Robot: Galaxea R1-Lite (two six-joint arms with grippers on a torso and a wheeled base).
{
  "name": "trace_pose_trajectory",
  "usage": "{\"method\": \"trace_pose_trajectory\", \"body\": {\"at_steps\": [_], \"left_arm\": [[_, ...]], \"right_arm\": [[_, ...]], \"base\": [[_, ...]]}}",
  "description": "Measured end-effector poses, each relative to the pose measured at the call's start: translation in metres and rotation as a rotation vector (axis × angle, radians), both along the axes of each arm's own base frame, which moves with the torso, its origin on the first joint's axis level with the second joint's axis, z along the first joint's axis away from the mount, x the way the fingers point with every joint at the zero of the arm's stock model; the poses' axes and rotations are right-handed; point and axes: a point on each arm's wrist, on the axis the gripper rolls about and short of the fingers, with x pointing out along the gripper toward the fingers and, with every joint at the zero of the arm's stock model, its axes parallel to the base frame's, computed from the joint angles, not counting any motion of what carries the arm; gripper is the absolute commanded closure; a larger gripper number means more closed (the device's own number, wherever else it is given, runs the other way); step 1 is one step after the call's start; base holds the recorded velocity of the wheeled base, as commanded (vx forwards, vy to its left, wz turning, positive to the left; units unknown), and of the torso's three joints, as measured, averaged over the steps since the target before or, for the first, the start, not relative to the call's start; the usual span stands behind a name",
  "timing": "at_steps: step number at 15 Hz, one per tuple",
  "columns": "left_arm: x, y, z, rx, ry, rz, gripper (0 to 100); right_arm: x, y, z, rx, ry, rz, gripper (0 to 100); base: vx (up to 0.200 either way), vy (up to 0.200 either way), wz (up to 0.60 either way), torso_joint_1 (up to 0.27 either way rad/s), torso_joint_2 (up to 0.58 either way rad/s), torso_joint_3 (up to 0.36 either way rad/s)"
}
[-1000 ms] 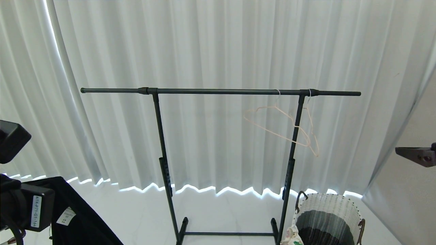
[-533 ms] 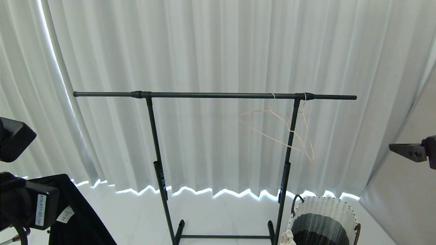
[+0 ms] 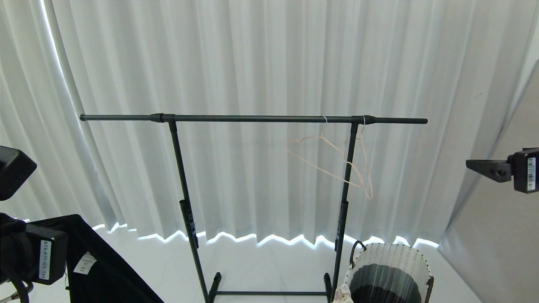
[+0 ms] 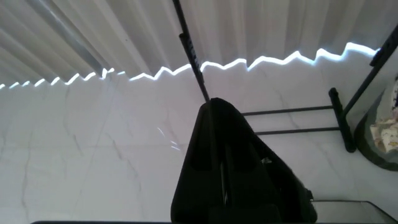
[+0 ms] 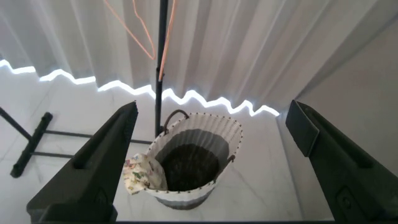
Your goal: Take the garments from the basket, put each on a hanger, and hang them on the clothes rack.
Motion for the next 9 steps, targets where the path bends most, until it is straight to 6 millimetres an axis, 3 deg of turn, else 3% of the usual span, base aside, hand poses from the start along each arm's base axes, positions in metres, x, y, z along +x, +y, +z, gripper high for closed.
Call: {"method": "trace_pose_trajectory", "body": {"at_steps": [9], "left_arm": [[-0.003,0.001,0.007,-0.016,-0.030,-0.025,100]], "right_arm": [[0.013,0.004,-0.005,-0.002,0.016,0.001,0]], "base": [[0.200,0.000,0.00,0.000,0.00,0.003]]}}
